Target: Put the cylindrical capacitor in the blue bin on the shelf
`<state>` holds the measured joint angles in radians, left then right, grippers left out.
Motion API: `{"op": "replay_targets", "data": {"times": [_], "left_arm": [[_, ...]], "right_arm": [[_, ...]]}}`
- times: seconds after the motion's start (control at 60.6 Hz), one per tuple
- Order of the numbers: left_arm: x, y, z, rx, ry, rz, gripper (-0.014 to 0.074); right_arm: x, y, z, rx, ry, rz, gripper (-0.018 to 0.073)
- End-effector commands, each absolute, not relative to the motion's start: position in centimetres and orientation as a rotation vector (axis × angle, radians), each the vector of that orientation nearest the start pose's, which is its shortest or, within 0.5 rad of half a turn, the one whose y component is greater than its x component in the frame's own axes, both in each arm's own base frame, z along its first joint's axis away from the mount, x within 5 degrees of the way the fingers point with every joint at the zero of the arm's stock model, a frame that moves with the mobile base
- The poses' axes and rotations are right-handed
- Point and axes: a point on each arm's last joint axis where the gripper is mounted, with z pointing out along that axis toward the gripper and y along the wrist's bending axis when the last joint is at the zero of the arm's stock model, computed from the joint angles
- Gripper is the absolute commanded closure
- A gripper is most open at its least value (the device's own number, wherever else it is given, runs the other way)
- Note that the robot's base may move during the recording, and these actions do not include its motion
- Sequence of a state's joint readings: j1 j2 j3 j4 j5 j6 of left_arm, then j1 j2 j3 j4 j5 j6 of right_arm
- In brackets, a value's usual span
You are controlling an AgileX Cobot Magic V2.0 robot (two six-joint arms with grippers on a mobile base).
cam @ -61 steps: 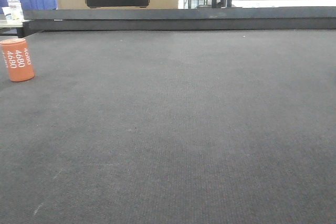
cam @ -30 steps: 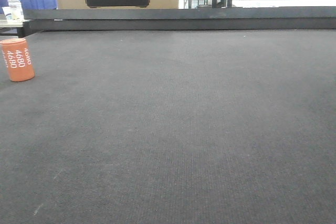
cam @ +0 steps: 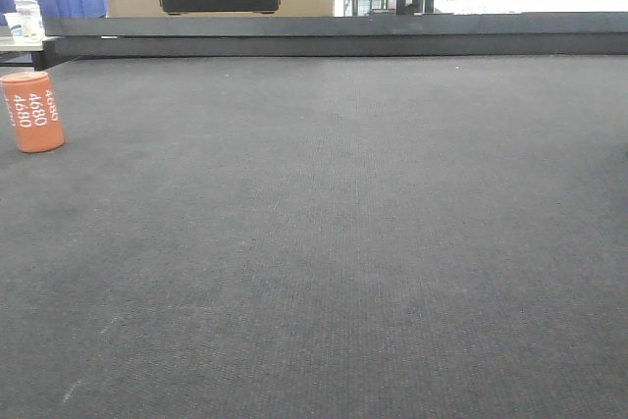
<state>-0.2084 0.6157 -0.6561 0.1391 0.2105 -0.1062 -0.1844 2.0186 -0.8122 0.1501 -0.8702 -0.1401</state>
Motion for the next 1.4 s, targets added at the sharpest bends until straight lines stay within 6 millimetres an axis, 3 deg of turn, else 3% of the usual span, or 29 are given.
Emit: {"op": "replay_targets", "data": {"times": [0.0,0.182,0.347,0.446,0.528,0.677,0.892,0.958,1.205,1.387], "left_arm": [[12.6,-2.5,36.8,0.173,1.619,-0.127,0.0047],[12.6,-2.5,36.8,0.173,1.619,-0.127,0.0047],[12.6,-2.5,36.8,0.173,1.621,-0.127,0.0047],[12.6,-2.5,36.8,0.156,1.627,-0.151,0.0047],[12.8,-2.6,36.6,0.152,1.636,-0.158,0.0047],[14.8,-3.1,35.6,0.160,1.694,-0.156,0.0047],[20.5,-4.4,33.3,0.141,1.700,-0.193,0.0047],[22.5,-4.4,32.0,0.094,1.716,-0.207,0.0047],[29.0,-3.4,26.1,0.027,1.723,-0.161,0.0047],[32.7,-3.8,21.3,0.026,1.752,-0.162,0.0047]], "right_arm": [[36.9,-8.1,12.4,0.209,1.790,-0.270,0.0094],[36.9,-8.2,11.6,0.209,1.808,-0.270,0.0407],[36.9,-8.1,11.4,0.210,1.819,-0.268,0.0613],[36.9,-8.1,12.5,0.209,1.790,-0.269,0.0722],[36.8,-8.0,14.3,0.207,1.764,-0.264,0.0721],[35.8,-7.7,19.3,0.209,1.757,-0.237,0.0721],[31.5,-6.5,28.9,0.195,1.672,-0.195,0.0721],[29.9,-6.1,30.9,0.190,1.662,-0.184,0.0721],[24.7,-4.9,36.2,0.171,1.593,-0.162,0.0721],[22.5,-4.4,38.1,0.163,1.524,-0.162,0.0721]]}}
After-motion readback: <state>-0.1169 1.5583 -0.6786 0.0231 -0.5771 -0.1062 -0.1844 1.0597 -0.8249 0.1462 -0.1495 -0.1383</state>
